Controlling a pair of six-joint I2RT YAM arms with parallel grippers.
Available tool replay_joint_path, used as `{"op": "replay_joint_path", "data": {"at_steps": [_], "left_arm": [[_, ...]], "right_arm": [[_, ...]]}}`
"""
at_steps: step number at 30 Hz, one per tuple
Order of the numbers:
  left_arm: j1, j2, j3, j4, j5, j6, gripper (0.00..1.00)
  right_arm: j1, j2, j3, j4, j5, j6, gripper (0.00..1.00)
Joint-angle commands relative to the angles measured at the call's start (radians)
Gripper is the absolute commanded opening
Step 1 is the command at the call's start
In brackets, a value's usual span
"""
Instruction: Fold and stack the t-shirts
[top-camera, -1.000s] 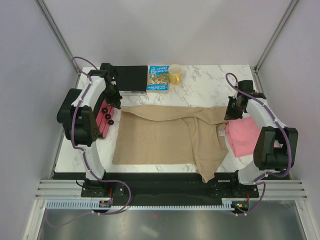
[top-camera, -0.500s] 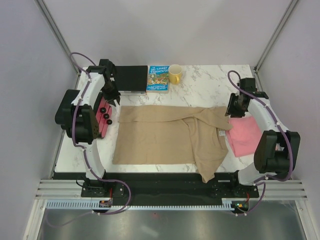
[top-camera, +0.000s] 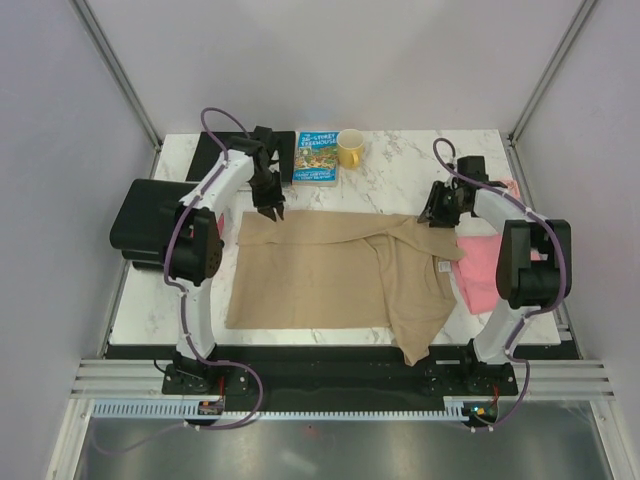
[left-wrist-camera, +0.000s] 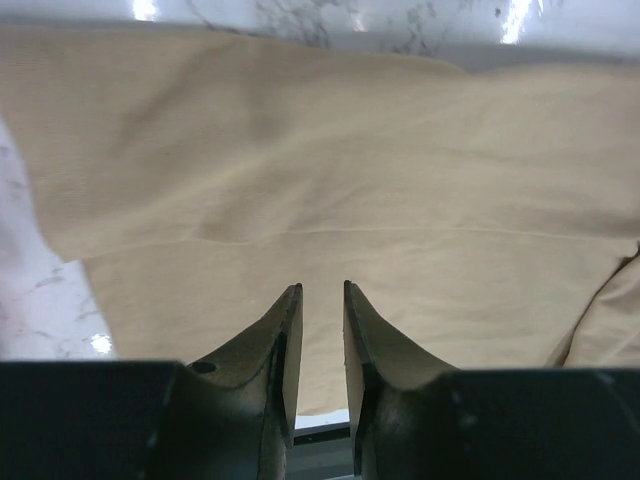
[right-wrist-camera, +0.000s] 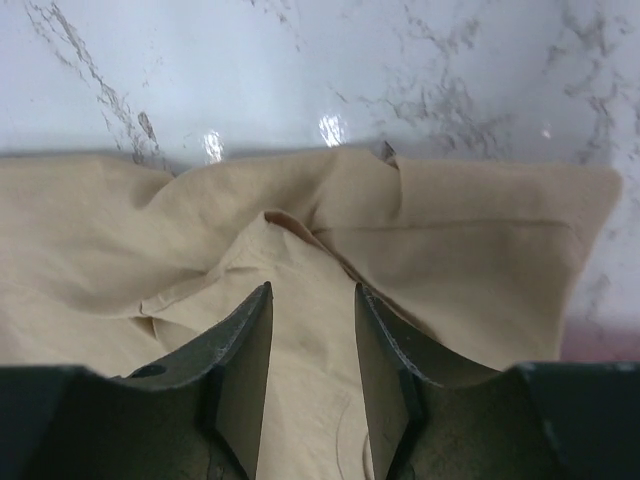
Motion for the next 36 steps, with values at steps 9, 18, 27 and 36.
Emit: {"op": "replay_joint_path", "data": {"at_steps": [9,18,27,36], "left_arm": [[-0.01,0.026,-0.003,0.019,0.027,0.041,0.29],[-0.012,0.021,-0.032,0.027,0.021,0.04,0.28],[-0.012,0.027,-0.035,0.028,0.021,0.04,0.28],[-0.012,0.027,-0.037,0.027,0.015,0.046,0.28]], "right_arm": [[0.005,0.115,0.161,0.104,-0.118,-0.016,0.5],[0.008,0.167,0.19,0.064,-0.149,-0.045,0.5],[0.012,0.181,0.189,0.018,-0.135,-0.076,0.49],[0.014,0.196,0.19,-0.016,-0.155,-0.099,0.45]]}}
